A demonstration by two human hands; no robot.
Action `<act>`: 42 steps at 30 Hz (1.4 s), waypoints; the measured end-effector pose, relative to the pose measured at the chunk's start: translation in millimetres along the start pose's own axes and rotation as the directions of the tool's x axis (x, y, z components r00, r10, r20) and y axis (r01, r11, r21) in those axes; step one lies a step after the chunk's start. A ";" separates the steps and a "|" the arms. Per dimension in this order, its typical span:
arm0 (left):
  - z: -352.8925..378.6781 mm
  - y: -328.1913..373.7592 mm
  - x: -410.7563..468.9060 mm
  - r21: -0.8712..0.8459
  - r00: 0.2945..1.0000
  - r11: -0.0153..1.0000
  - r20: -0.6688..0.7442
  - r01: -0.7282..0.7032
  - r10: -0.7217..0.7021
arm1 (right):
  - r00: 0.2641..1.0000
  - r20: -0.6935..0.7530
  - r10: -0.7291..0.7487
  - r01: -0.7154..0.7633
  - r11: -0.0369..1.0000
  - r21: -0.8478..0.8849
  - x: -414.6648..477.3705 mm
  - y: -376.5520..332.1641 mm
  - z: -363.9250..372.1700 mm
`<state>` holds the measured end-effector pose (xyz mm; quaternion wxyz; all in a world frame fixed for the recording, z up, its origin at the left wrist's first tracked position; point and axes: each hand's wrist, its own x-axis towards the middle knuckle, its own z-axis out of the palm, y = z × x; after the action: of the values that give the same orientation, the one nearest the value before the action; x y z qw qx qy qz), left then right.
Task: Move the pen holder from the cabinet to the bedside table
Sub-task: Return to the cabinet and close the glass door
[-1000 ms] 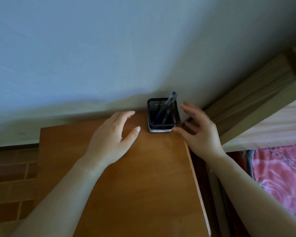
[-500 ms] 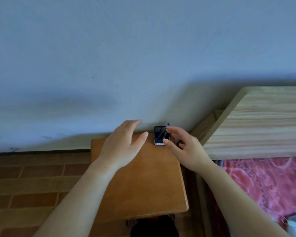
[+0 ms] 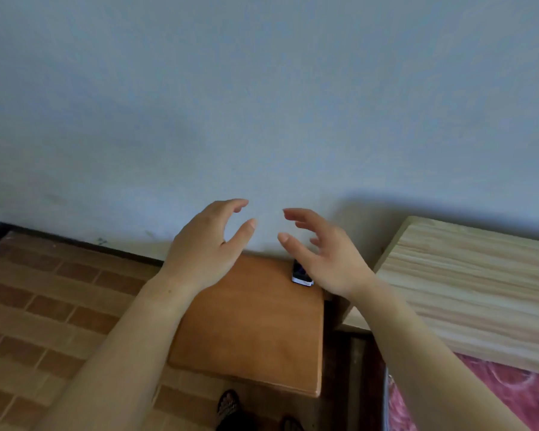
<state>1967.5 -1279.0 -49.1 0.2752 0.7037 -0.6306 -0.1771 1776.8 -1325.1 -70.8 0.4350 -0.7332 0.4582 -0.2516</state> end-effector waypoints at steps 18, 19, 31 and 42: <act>-98.8 -33.7 -173.6 0.023 0.833 0.901 -0.392 0.433 -0.390 | 0.765 0.580 -0.281 0.372 0.927 -0.040 -17.0 -115.6 93.8; -105.9 -39.8 -187.7 0.017 0.811 0.889 -0.418 0.457 -0.409 | 0.737 0.606 -0.300 0.398 0.917 -0.029 -19.7 -125.3 105.8; -221.1 -136.8 -351.4 -0.063 0.548 0.724 -0.609 0.687 -0.573 | 0.427 0.777 -0.462 0.623 0.773 0.118 -72.6 -261.4 302.7; -321.4 -209.6 -537.8 -0.216 0.229 0.502 -0.695 0.838 -0.681 | 0.119 0.882 -0.456 0.718 0.653 0.241 -168.0 -374.8 505.0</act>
<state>2248.5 -685.4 22.8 0.2971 0.9510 -0.0590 0.0619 2258.0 -894.2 9.8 0.3740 -0.9104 -0.1538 0.0872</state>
